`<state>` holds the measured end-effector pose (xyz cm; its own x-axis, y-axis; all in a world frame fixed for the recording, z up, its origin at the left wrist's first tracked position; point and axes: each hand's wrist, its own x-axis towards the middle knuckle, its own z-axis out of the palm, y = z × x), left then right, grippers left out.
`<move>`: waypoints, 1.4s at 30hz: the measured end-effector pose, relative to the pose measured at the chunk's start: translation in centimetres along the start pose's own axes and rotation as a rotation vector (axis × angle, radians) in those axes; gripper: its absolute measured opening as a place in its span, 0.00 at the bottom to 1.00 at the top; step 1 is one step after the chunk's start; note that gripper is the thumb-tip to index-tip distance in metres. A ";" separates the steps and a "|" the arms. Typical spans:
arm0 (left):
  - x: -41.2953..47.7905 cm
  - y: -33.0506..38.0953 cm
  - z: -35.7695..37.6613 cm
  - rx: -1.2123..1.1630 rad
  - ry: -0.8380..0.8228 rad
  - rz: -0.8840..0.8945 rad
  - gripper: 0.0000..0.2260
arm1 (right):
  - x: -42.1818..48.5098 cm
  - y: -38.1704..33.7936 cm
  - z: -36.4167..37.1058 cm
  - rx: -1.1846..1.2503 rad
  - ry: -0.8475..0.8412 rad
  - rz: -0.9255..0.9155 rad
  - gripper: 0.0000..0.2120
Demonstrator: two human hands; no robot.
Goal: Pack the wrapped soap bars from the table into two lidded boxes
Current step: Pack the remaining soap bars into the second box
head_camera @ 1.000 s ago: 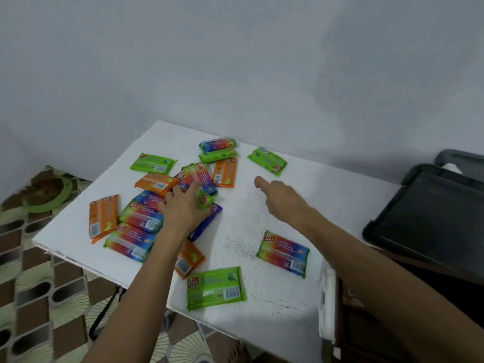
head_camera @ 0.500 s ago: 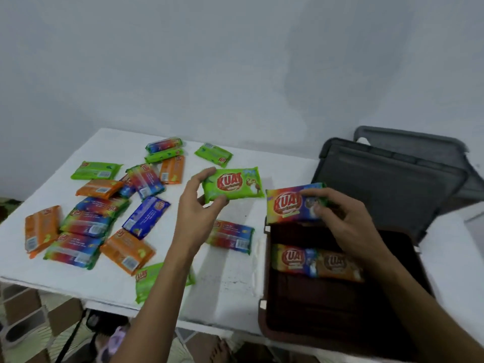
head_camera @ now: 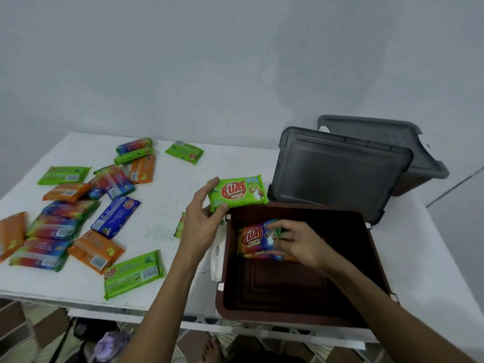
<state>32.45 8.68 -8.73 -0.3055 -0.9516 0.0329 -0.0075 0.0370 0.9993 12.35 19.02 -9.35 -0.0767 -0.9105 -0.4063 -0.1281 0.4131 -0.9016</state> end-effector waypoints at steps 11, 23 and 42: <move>-0.1 0.1 -0.2 0.067 -0.036 0.032 0.23 | 0.1 1.0 -0.8 -0.934 0.111 -0.128 0.14; -1.6 0.8 4.1 0.634 -0.421 0.290 0.25 | -5.4 -1.1 -4.7 0.214 0.195 -0.196 0.09; -2.5 -1.7 1.2 0.715 -0.031 0.343 0.12 | -3.1 3.3 -3.3 -1.221 0.345 0.112 0.21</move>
<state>32.07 11.36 -10.56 -0.4280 -0.8431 0.3257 -0.5145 0.5235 0.6792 8.86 23.25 -10.63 -0.3743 -0.8941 -0.2460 -0.9134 0.4013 -0.0686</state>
